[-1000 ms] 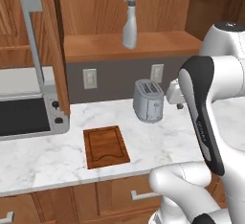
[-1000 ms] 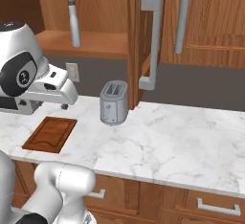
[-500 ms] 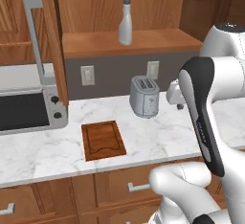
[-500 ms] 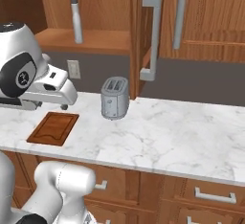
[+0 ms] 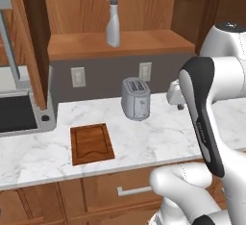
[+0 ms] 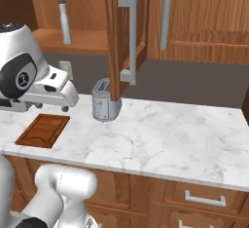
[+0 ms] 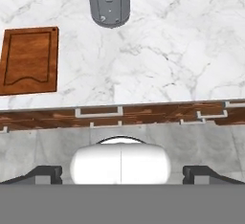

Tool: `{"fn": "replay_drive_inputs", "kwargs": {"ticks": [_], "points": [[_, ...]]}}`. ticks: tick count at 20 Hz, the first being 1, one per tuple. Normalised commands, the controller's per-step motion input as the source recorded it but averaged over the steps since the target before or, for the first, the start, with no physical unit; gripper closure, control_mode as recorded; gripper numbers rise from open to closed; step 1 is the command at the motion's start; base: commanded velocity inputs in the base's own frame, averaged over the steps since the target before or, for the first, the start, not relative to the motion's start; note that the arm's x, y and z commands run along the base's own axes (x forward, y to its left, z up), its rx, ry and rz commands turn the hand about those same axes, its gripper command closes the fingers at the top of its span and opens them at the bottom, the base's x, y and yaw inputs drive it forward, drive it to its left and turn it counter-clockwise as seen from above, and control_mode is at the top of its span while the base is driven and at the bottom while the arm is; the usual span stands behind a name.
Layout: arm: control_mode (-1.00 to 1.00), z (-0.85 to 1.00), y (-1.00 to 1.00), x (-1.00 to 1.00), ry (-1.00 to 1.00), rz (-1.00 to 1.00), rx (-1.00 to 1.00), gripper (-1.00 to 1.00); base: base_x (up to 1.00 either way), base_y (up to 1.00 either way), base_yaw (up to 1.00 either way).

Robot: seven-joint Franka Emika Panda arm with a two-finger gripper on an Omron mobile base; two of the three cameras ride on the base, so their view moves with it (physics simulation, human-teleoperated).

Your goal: Move the cutting board and knife to the sink. Then move spray from the cabinet to the counter.

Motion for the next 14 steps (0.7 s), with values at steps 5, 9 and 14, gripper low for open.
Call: {"fn": "replay_drive_inputs", "kwargs": {"ticks": [5, 9, 14], "points": [[1.00, 0.00, 0.00, 0.00, 0.00, 0.00, 0.00, -1.00, 0.24, -0.31, 0.00], [1.00, 0.00, 0.00, 0.00, 0.00, 0.00, 0.00, -1.00, 0.25, -0.24, 0.00], [1.00, 0.00, 0.00, 0.00, 0.00, 0.00, 0.00, -1.00, 0.33, -0.13, 0.00]]}}
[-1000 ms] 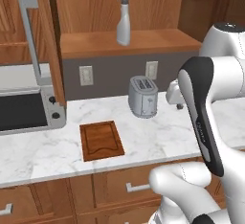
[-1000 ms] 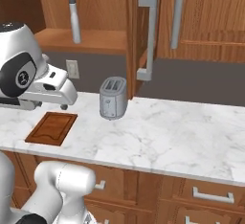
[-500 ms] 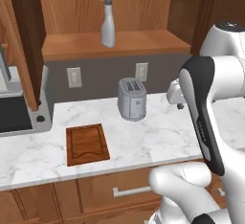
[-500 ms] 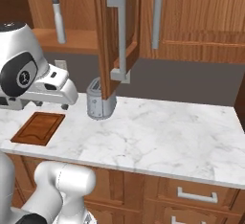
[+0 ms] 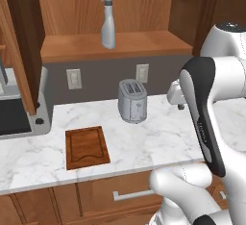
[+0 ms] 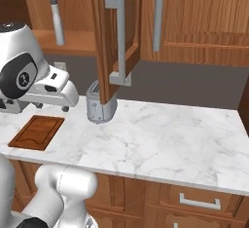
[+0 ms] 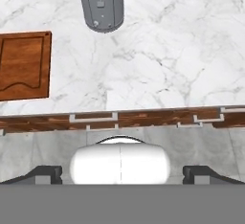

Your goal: Move the cutting board and knife to the sink. Then move spray from the cabinet to the counter.

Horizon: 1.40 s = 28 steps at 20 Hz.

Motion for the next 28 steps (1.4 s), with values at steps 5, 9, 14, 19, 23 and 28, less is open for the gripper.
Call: {"fn": "replay_drive_inputs", "kwargs": {"ticks": [5, 9, 14, 19, 23, 28], "points": [[-1.00, 0.00, 0.00, 0.00, 0.00, 0.00, 0.00, -1.00, 0.14, -0.08, 0.00], [-1.00, -0.05, 0.04, 0.07, 0.00, 0.00, 0.00, -1.00, 0.00, 0.00, 0.00], [-1.00, -0.20, 0.81, 0.62, 0.01, 0.00, 0.00, -1.00, 0.00, 0.00, 0.00], [-1.00, -0.31, 1.00, 0.67, 0.12, 0.00, 0.02, -1.00, 0.00, 0.00, 0.00], [-1.00, -0.23, 0.70, 0.71, 0.16, 0.02, 0.11, -1.00, 0.00, 0.00, 0.00], [-1.00, -0.28, 0.58, 0.71, 0.20, 0.00, 0.03, -1.00, 0.00, 0.00, 0.00]]}}
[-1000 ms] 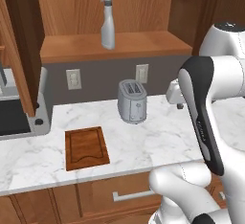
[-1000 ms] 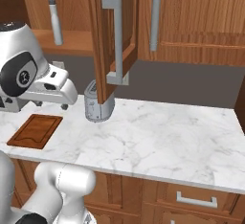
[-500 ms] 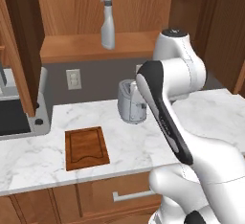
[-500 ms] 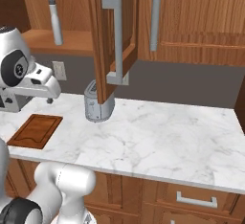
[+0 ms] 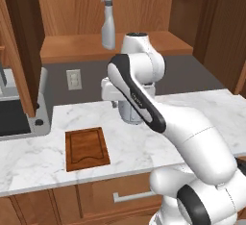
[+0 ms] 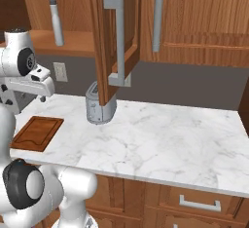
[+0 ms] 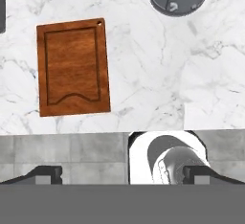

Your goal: Move the cutting board and knife to the sink. Then move spray from the cabinet to the counter.

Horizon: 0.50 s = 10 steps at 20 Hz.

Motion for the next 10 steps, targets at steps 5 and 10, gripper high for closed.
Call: {"fn": "replay_drive_inputs", "kwargs": {"ticks": [5, 10], "points": [[-1.00, -0.39, 0.26, 0.31, 0.12, 0.00, 0.01, -1.00, 0.00, 0.00, 0.00], [-1.00, -0.35, 0.06, 0.12, 0.00, 0.00, 0.00, -1.00, 0.00, 0.00, 0.00]]}}
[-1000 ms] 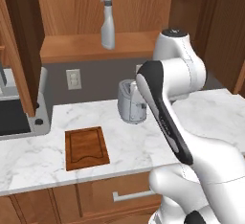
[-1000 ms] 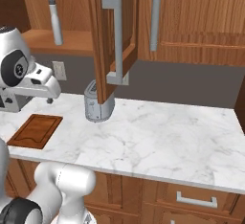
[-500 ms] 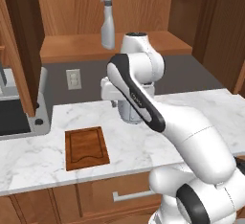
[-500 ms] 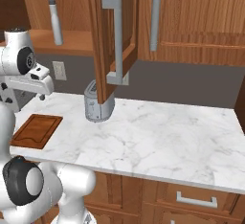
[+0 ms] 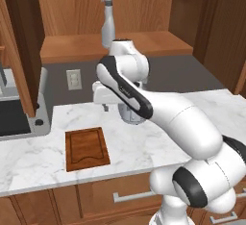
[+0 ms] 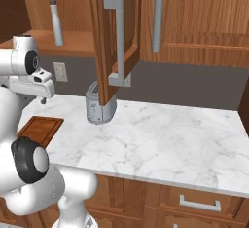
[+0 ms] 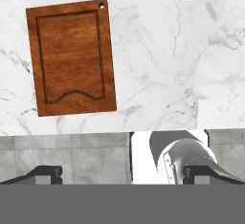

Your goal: Move the cutting board and knife to the sink. Then move spray from the cabinet to the counter.

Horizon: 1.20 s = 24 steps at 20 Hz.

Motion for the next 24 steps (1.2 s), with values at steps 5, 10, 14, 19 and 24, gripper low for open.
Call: {"fn": "replay_drive_inputs", "kwargs": {"ticks": [5, 10, 14, 19, 24], "points": [[-1.00, -0.41, 0.11, 0.22, 0.00, 0.00, 0.00, -1.00, 0.00, 0.00, 0.00], [-1.00, -0.45, 0.11, 0.20, 0.01, 0.00, 0.00, -1.00, 0.00, 0.00, 0.00], [-1.00, -0.41, 0.10, 0.27, 0.00, 0.00, 0.00, -1.00, 0.00, 0.00, 0.00], [-1.00, -0.14, 0.07, 0.30, -0.01, 0.00, -0.01, -1.00, 0.00, 0.00, 0.00], [-1.00, -0.16, 0.00, 0.62, 0.00, 0.00, 0.00, -1.00, 0.00, 0.00, 0.00]]}}
